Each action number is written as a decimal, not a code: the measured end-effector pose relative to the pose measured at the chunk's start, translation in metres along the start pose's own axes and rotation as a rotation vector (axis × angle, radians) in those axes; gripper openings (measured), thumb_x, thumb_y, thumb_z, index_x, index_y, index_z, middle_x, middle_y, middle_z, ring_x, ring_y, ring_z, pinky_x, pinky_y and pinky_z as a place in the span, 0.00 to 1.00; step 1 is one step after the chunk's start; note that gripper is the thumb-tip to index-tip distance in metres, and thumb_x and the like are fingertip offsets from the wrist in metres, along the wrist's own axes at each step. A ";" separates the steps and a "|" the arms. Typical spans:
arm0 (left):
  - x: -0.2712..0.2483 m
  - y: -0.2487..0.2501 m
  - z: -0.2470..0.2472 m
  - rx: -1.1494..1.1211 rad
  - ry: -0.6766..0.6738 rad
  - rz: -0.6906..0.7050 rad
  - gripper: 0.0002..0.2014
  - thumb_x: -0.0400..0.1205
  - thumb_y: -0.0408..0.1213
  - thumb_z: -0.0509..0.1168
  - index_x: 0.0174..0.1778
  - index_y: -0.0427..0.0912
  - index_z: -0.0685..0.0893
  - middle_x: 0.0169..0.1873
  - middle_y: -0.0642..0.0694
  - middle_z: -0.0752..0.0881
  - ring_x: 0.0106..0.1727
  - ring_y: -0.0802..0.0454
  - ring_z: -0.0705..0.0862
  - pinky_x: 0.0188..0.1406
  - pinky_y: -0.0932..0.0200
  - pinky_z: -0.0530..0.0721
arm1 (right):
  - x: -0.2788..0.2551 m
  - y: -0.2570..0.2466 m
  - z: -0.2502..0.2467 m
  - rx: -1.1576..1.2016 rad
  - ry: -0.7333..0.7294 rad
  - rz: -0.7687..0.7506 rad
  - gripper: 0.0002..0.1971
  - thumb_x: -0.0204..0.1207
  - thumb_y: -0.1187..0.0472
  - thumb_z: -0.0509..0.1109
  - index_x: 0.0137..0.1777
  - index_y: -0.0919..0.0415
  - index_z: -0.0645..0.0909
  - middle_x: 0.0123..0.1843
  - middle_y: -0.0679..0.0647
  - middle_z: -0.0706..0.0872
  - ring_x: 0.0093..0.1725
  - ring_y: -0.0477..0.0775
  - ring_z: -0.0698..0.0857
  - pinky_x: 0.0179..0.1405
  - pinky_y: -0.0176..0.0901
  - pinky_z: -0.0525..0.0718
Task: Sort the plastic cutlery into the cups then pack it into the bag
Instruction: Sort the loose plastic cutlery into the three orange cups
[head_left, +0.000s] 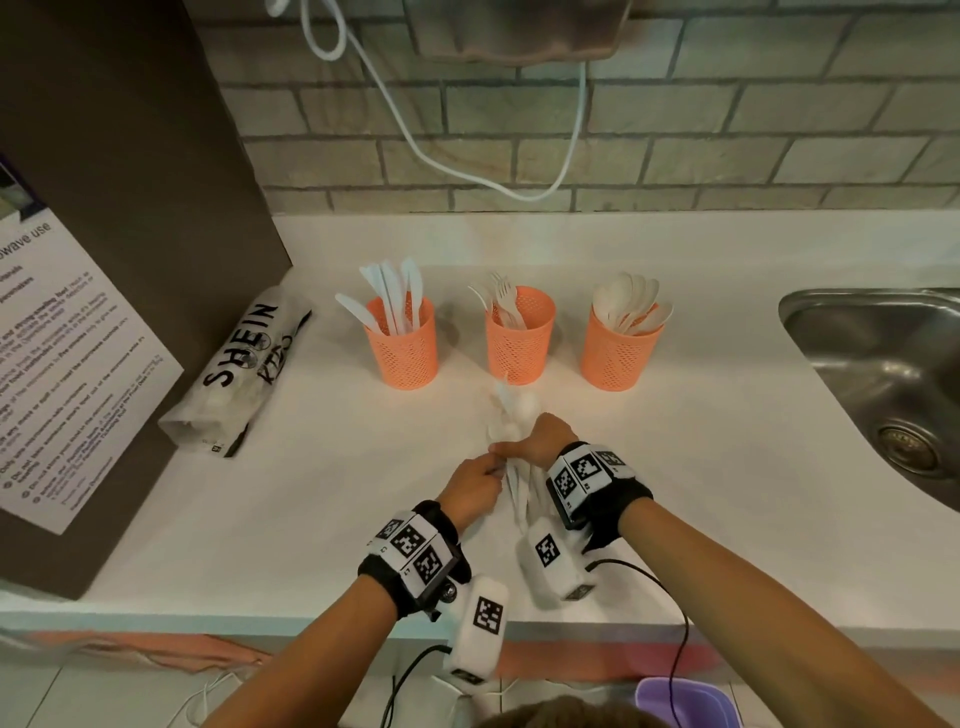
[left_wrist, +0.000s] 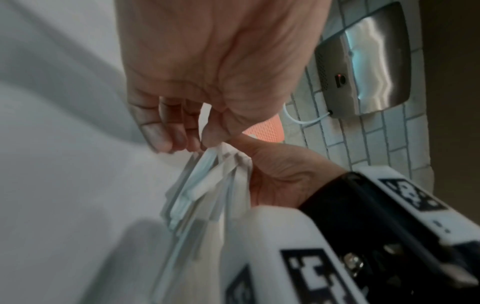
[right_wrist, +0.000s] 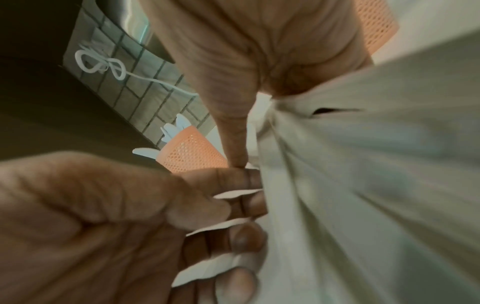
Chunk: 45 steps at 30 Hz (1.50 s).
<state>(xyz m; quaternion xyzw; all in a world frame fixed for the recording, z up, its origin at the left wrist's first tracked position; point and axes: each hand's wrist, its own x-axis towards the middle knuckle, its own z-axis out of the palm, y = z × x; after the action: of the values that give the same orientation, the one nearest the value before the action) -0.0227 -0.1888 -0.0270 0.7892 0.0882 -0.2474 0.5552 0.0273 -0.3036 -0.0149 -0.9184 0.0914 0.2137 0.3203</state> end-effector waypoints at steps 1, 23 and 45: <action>-0.001 0.001 0.000 -0.044 -0.013 -0.022 0.22 0.79 0.17 0.48 0.65 0.33 0.77 0.41 0.45 0.76 0.31 0.56 0.70 0.24 0.67 0.67 | -0.001 0.000 0.000 0.015 -0.005 0.010 0.23 0.69 0.48 0.75 0.51 0.69 0.78 0.49 0.61 0.80 0.51 0.59 0.81 0.38 0.40 0.74; -0.012 0.012 -0.008 -0.551 0.008 0.076 0.12 0.86 0.35 0.53 0.60 0.37 0.78 0.52 0.42 0.85 0.46 0.51 0.85 0.48 0.61 0.83 | -0.020 0.014 -0.035 1.001 0.165 -0.191 0.12 0.70 0.75 0.71 0.51 0.68 0.76 0.34 0.60 0.81 0.26 0.47 0.83 0.28 0.38 0.83; -0.035 0.074 -0.006 -1.155 -0.227 -0.066 0.18 0.87 0.45 0.47 0.55 0.41 0.81 0.42 0.43 0.87 0.42 0.50 0.84 0.45 0.56 0.81 | -0.067 -0.044 -0.030 1.279 0.269 -0.427 0.11 0.71 0.76 0.70 0.42 0.59 0.81 0.30 0.50 0.85 0.30 0.47 0.84 0.36 0.41 0.86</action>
<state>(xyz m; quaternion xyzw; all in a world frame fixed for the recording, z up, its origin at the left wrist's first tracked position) -0.0202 -0.2063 0.0532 0.3245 0.1732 -0.2594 0.8930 -0.0089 -0.2862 0.0604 -0.5654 0.0554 -0.0659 0.8203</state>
